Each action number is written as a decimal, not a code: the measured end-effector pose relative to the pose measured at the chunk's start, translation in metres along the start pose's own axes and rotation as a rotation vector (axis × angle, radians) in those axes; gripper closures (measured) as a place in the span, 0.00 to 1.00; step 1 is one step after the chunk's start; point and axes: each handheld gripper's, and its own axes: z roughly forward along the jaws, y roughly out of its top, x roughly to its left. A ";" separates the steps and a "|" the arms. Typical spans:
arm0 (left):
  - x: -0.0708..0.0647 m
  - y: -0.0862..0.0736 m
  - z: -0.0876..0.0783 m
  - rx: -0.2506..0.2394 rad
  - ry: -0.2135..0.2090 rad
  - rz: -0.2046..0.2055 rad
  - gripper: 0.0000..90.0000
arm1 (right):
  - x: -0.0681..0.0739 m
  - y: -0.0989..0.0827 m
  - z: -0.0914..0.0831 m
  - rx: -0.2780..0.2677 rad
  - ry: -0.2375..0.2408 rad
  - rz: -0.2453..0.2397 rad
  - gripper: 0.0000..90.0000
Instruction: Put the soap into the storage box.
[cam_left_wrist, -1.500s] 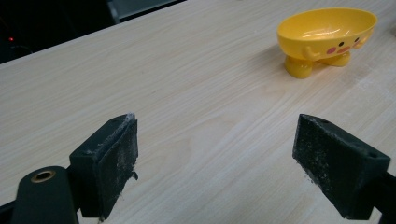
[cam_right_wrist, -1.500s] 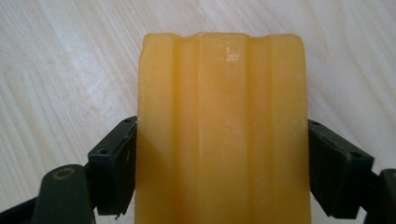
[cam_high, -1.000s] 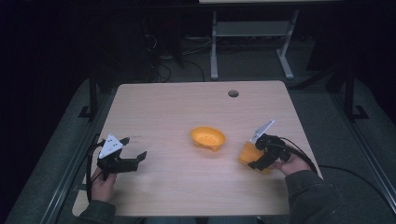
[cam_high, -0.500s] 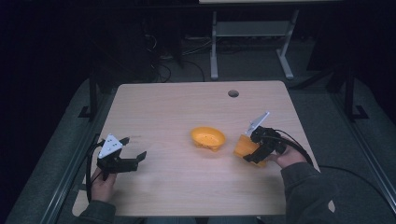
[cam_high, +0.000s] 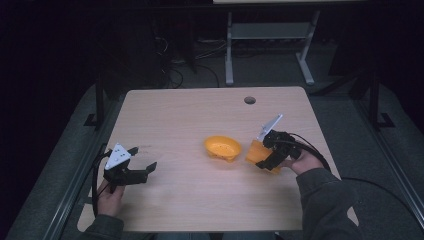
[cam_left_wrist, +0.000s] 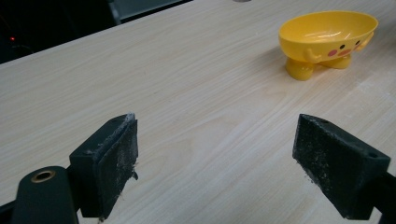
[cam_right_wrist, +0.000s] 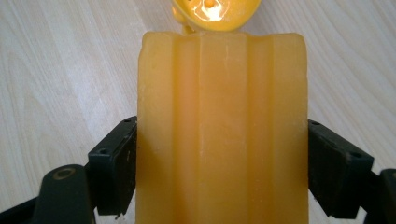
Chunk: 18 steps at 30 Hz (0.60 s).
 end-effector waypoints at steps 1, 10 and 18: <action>0.000 0.000 0.000 0.000 0.000 0.000 0.15 | -0.001 0.002 0.000 -0.002 -0.005 -0.008 0.23; 0.000 0.000 0.000 -0.001 0.000 0.000 0.15 | -0.002 0.008 0.002 0.004 0.006 -0.015 0.23; 0.000 0.000 0.000 -0.005 -0.001 -0.004 0.15 | -0.003 0.023 0.000 0.005 0.005 -0.043 0.23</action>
